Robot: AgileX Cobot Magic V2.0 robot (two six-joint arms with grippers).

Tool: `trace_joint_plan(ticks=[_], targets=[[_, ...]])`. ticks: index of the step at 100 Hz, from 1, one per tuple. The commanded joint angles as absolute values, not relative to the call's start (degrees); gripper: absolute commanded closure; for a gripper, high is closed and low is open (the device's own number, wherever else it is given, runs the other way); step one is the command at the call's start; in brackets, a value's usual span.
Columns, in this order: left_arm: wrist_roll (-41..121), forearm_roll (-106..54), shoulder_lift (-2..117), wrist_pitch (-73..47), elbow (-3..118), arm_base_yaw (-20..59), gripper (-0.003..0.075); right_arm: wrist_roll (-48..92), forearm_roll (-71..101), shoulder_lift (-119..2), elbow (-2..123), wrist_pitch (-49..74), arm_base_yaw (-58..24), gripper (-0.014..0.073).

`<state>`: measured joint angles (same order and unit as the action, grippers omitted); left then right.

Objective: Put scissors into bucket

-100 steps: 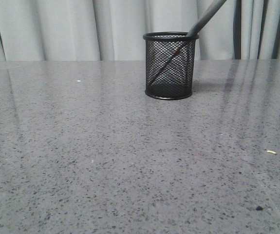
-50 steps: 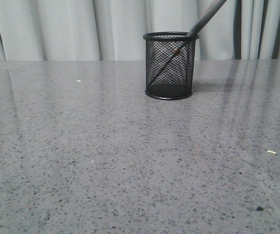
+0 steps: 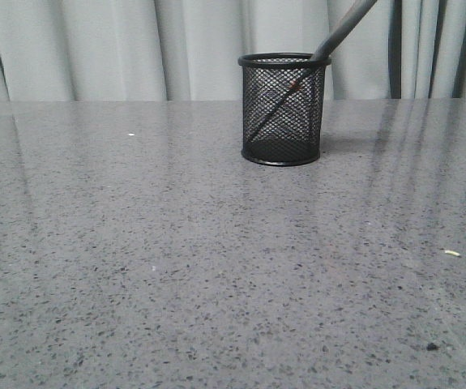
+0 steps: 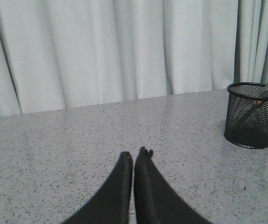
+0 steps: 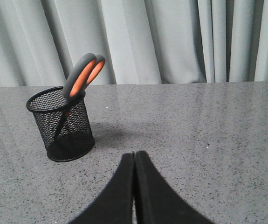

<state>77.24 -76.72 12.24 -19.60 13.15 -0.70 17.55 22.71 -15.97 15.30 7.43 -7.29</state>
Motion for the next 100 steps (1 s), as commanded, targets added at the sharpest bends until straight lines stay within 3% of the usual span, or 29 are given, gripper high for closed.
trace_joint_plan(ticks=[1, 33, 54, 63, 82, 100], targets=[[77.26, -78.89, 12.61, -18.98, 14.70, -0.90, 0.0740, 18.18, 23.12, -16.31, 16.76, 3.08, -6.95, 0.0664], [73.75, -77.08, 12.27, -17.20, 14.70, -0.90, 0.0740, 18.18, 23.12, -16.31, 16.76, 3.08, -6.95, 0.0664], [23.71, -32.97, 12.27, -11.22, 14.70, -0.76, 0.0740, 18.18, 23.12, -16.31, 16.76, 3.08, -6.95, 0.0664], [10.47, -17.60, 12.27, -9.16, 14.18, -0.18, 0.0740, 18.18, 23.12, -16.31, 16.76, 3.08, -6.95, 0.0664], [0.72, -6.00, 7.01, 6.68, 5.60, 0.74, 0.0740, 18.18, 23.12, -16.31, 16.76, 3.08, -6.95, 0.0664], [0.62, -5.29, -0.76, -1.49, 0.60, 0.84, 0.0740, 18.18, 23.12, -16.31, 16.76, 3.08, -6.95, 0.0664]])
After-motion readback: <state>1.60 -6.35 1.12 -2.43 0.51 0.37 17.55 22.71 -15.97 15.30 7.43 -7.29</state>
